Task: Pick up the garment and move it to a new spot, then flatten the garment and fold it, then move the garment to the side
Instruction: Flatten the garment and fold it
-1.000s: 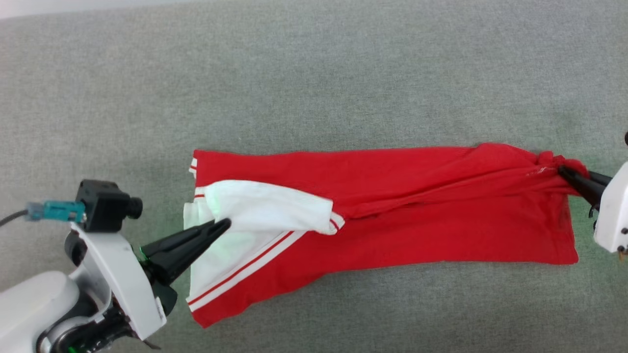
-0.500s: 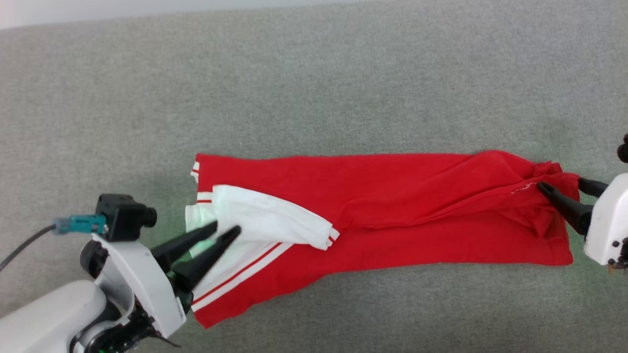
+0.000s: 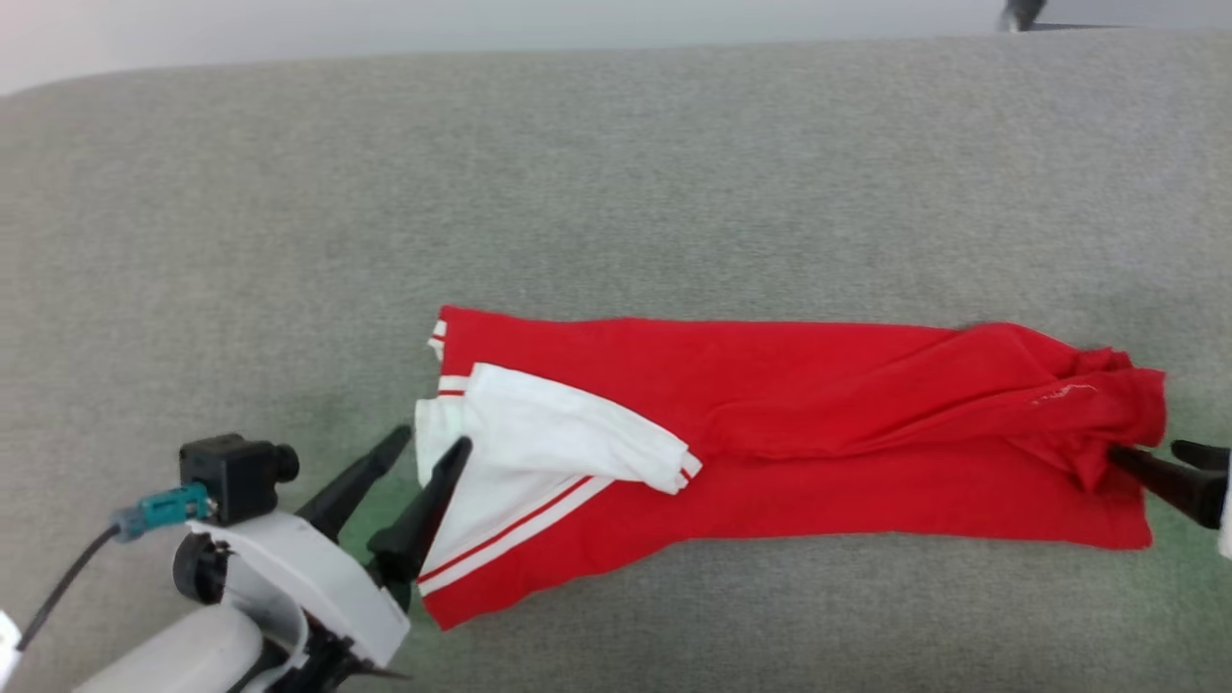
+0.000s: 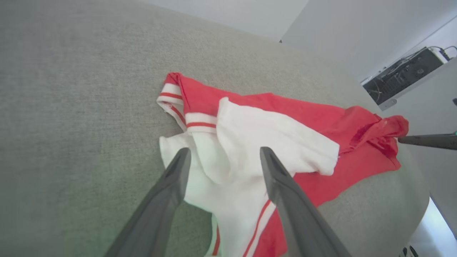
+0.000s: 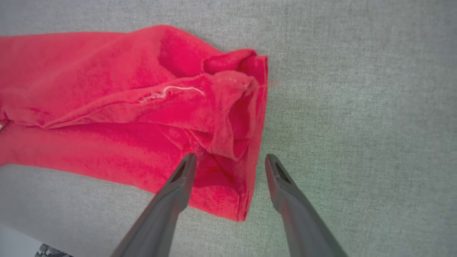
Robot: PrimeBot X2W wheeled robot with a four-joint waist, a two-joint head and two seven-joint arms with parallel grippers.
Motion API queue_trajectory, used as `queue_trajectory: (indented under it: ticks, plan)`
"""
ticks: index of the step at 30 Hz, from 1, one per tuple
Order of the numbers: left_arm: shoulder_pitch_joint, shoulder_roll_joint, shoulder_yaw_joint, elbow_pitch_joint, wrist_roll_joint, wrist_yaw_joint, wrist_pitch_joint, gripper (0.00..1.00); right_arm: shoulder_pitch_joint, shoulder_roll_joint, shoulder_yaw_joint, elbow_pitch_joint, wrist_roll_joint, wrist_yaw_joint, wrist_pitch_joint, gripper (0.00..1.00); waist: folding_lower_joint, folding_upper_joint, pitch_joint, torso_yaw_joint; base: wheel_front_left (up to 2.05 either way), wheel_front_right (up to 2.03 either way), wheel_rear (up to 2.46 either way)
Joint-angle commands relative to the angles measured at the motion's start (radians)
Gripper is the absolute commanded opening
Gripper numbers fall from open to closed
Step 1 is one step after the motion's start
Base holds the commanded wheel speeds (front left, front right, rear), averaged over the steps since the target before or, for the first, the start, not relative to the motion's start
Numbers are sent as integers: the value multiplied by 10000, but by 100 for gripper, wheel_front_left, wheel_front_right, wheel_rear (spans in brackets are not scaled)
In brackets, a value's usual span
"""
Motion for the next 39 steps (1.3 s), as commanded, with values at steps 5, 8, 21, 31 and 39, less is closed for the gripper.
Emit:
queue_trajectory:
  ticks: [5, 8, 21, 31, 39]
  plan:
    - [1291, -1322, 1778, 231, 1153, 512, -27, 100, 156, 150, -668, 138, -323, -17, 789, 100, 0, 0, -133, 569, 0, 0, 0]
    - [1931, -2104, 2644, 550, 1916, 662, -28, 100, 55, 261, -918, 282, -472, -17, 1089, 100, 0, 0, -173, 761, 0, 0, 0]
    - [3393, -4505, 5366, 1258, 5799, 37, -30, 100, -347, 568, -1601, 904, -1160, -17, 1953, 100, 0, 0, -281, 1249, 0, 0, 0]
    - [3797, -5726, 6936, 988, 9399, -158, -32, 100, -612, 797, -2051, 1233, -1567, -17, 2148, 100, 0, 0, -205, 1303, 0, 0, 0]
    - [3964, -6630, 7806, 1299, 10300, -1021, -30, 100, -638, 1093, -1794, 1783, -2039, -17, 2145, 100, 0, 0, -2, 1354, 0, 0, 0]
